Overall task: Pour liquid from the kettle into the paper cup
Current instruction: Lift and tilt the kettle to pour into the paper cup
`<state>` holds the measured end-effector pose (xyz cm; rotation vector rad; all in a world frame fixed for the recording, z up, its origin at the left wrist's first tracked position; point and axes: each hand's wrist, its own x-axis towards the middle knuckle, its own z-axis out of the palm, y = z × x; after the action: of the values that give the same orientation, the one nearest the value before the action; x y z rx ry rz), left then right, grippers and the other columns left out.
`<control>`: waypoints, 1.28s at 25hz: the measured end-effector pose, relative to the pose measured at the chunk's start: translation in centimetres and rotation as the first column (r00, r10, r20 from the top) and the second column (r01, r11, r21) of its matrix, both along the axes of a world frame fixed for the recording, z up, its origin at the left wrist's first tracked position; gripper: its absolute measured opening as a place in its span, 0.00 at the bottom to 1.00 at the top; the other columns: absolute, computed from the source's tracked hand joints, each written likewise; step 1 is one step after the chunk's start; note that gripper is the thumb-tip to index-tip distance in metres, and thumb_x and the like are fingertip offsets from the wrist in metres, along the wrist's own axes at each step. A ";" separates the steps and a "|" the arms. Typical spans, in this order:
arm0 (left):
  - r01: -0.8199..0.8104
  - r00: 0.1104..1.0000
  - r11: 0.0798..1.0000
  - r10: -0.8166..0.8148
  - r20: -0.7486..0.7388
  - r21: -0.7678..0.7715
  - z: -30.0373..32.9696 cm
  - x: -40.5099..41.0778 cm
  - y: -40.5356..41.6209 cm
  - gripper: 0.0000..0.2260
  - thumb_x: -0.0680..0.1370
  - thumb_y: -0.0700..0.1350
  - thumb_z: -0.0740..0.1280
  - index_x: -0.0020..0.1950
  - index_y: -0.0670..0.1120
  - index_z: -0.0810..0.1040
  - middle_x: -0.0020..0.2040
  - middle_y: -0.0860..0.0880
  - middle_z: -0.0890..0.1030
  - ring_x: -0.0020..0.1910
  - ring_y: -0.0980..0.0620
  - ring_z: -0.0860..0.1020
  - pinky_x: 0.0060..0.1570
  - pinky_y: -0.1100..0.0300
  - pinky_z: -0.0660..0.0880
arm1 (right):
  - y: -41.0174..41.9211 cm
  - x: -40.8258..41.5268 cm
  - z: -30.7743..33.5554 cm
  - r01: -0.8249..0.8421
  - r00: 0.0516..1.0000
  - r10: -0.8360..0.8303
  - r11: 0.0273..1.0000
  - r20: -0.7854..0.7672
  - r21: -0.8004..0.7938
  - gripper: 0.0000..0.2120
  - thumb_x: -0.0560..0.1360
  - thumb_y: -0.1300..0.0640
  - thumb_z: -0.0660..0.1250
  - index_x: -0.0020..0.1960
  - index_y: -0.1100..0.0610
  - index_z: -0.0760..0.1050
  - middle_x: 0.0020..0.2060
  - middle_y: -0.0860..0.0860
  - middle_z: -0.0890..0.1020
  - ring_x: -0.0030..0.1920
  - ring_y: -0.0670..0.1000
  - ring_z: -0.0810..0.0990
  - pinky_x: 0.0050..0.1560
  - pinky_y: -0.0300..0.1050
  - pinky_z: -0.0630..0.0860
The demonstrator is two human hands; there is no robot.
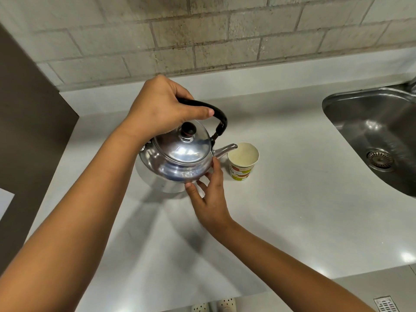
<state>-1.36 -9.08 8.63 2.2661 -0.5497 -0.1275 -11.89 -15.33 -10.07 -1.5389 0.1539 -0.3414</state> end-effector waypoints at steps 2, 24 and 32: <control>0.016 1.000 0.999 -0.016 0.008 0.030 0.2 0.1 -0.4 0.13 0.60 0.59 0.75 0.33 0.50 0.83 0.24 0.52 0.78 0.23 0.60 0.71 0.28 0.66 0.69 | 0.0 0.1 -0.1 0.002 1.000 -0.002 1.000 0.020 0.031 0.34 0.74 0.56 0.65 0.72 0.49 0.48 0.67 0.43 0.62 0.61 0.28 0.67 0.59 0.26 0.69; 0.046 0.993 0.970 -0.071 0.098 0.237 1.3 -0.3 -3.3 0.12 0.59 0.60 0.74 0.33 0.53 0.82 0.25 0.55 0.77 0.23 0.60 0.74 0.26 0.63 0.71 | 1.1 1.4 -0.6 -0.005 0.999 -0.006 0.978 0.053 0.207 0.32 0.73 0.57 0.65 0.69 0.43 0.50 0.65 0.36 0.63 0.62 0.32 0.69 0.59 0.30 0.71; 0.056 0.991 0.966 -0.084 0.102 0.254 1.4 -0.3 -3.3 0.14 0.60 0.60 0.74 0.35 0.52 0.83 0.26 0.53 0.78 0.26 0.57 0.75 0.29 0.62 0.73 | 1.2 1.5 -0.7 0.000 0.999 -0.009 0.978 0.041 0.206 0.32 0.73 0.55 0.65 0.70 0.44 0.49 0.65 0.35 0.61 0.63 0.32 0.68 0.61 0.30 0.70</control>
<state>-1.61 -12.40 10.00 2.5121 -0.7076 -0.1107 -10.39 -14.14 -10.81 -1.3254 0.1550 -0.3498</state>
